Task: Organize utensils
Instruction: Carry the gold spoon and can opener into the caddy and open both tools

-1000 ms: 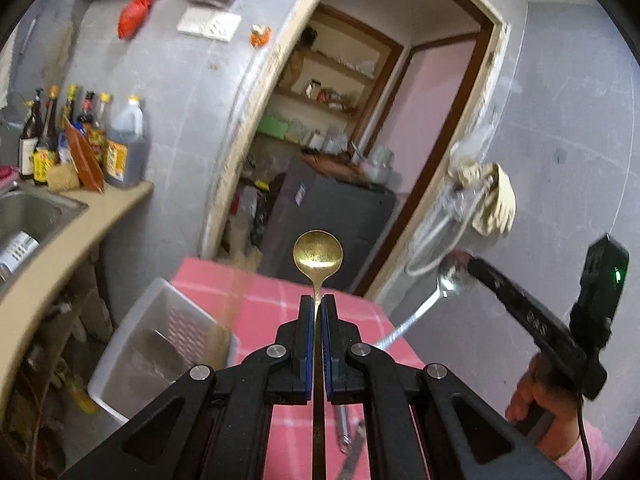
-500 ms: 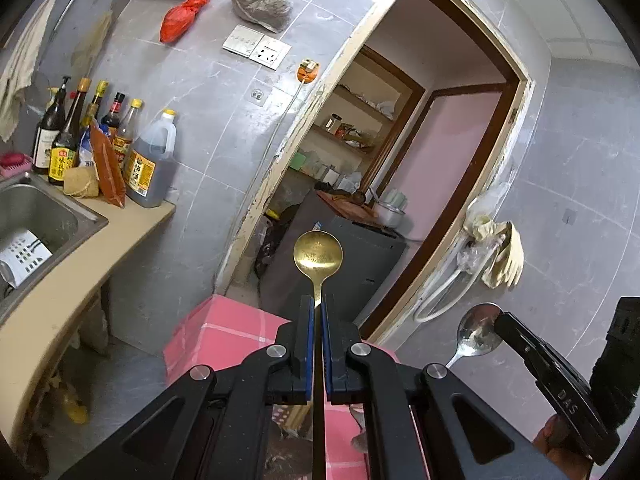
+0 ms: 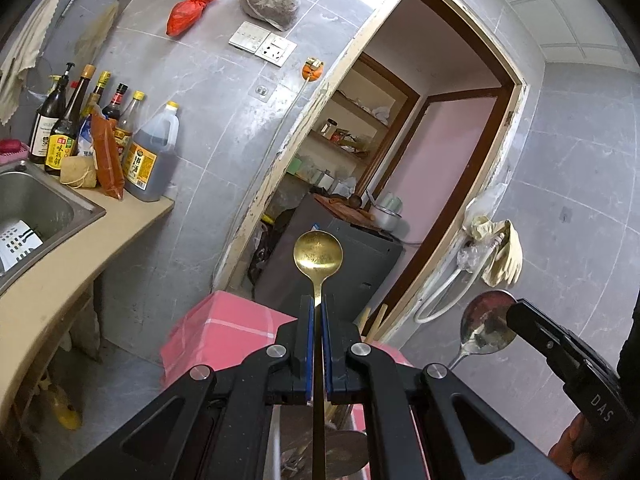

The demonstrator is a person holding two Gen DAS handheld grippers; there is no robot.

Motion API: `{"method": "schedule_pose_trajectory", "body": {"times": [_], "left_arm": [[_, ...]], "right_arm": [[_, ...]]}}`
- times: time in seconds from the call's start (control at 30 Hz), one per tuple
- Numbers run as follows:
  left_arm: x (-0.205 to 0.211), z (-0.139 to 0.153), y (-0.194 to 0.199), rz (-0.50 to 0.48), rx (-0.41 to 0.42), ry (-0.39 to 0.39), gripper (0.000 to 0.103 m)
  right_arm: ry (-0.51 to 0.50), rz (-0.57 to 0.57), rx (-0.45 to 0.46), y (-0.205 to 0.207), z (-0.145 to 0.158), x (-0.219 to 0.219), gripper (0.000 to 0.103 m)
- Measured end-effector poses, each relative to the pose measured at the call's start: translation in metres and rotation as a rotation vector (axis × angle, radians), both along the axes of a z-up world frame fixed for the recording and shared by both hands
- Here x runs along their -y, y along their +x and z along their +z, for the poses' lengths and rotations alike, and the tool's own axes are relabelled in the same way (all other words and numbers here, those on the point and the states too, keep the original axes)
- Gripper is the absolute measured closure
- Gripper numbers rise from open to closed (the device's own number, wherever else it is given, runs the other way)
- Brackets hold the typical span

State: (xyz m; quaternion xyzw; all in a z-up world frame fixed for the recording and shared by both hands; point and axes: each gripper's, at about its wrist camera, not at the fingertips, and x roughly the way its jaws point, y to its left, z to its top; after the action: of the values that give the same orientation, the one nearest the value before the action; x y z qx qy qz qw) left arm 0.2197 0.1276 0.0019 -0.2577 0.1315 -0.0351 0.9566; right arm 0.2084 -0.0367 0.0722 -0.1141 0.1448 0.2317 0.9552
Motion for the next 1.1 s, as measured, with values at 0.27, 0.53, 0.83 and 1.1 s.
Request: {"method": "schedule_pose_trajectory", "body": {"times": [0.27,0.53,0.83,1.1], "left_arm": [[0.001,-0.01,-0.005,-0.021,0.004,0.023,0.099],[-0.011,-0.014,-0.007,-0.039,0.011,-0.047,0.099],[-0.027,-0.02,-0.006,-0.048,0.01,-0.131,0.099],[-0.018,-0.017,-0.015,-0.044,0.02,-0.065,0.099]], "right_arm": [[-0.031,0.036,-0.036,-0.004,-0.014,-0.02,0.098],[-0.024,0.044,-0.077,-0.003,-0.024,-0.023,0.098],[0.017,0.032,-0.121,-0.001,-0.035,-0.017,0.097],[0.054,0.037,-0.13,-0.005,-0.037,-0.012,0.097]]}}
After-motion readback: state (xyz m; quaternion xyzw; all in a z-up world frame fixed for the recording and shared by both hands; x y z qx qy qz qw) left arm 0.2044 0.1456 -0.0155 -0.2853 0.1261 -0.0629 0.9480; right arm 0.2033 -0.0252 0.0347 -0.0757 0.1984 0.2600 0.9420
